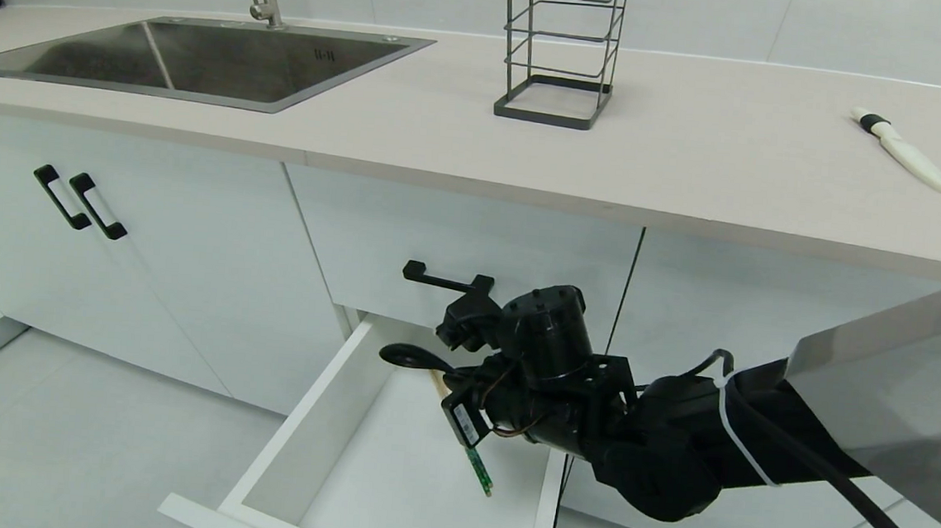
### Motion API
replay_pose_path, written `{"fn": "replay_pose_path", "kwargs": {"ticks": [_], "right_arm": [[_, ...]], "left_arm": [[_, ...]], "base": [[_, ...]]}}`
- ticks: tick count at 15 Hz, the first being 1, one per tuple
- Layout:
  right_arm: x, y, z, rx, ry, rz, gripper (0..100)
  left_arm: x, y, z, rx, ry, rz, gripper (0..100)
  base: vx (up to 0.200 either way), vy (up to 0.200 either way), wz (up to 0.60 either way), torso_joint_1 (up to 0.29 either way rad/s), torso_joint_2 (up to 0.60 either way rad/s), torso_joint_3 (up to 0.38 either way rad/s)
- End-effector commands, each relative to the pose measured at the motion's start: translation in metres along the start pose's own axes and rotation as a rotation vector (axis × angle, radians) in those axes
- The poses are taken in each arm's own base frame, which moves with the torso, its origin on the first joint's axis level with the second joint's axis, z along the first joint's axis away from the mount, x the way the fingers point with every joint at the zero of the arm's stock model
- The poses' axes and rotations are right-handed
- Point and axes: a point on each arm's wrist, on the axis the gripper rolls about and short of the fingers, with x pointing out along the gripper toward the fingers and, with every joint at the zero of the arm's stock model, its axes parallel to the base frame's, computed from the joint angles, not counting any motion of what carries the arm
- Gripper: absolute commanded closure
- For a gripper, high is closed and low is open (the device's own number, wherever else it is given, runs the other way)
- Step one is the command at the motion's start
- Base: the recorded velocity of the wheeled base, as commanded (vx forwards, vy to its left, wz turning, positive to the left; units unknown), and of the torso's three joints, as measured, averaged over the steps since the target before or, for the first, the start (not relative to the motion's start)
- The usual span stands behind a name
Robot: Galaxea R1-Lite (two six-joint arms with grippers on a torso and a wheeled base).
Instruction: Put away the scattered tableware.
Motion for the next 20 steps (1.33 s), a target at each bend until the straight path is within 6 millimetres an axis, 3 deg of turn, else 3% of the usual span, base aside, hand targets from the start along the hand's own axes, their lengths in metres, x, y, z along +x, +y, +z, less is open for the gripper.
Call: {"fn": "replay_pose_path", "kwargs": {"ticks": [1, 5, 11, 13, 15, 20], "right_arm": [[0.003, 0.0, -0.005, -0.001, 0.039, 0.004, 100], [0.019, 0.007, -0.02, -0.019, 0.114, 0.007, 100], [0.038, 0.009, -0.016, -0.009, 0.094, -0.05, 100], [0.054, 0.028, -0.028, -0.02, 0.111, -0.034, 100], [0.069, 0.041, -0.027, -0.027, 0.092, -0.035, 100], [0.076, 0.042, -0.027, 0.013, 0.12, -0.121, 100]], "left_arm": [[0.0, 0.0, 0.0, -0.001, 0.0, 0.001, 0], [0.0, 0.0, 0.0, -0.001, 0.0, 0.001, 0], [0.0, 0.0, 0.0, -0.001, 0.0, 0.001, 0], [0.0, 0.0, 0.0, -0.001, 0.0, 0.001, 0], [0.0, 0.0, 0.0, -0.001, 0.0, 0.001, 0], [0.0, 0.0, 0.0, -0.001, 0.0, 0.001, 0]], "base": [[0.0, 0.0, 0.0, 0.0, 0.0, 0.0], [0.0, 0.0, 0.0, 0.0, 0.0, 0.0], [0.0, 0.0, 0.0, 0.0, 0.0, 0.0], [0.0, 0.0, 0.0, 0.0, 0.0, 0.0], [0.0, 0.0, 0.0, 0.0, 0.0, 0.0], [0.0, 0.0, 0.0, 0.0, 0.0, 0.0]]}}
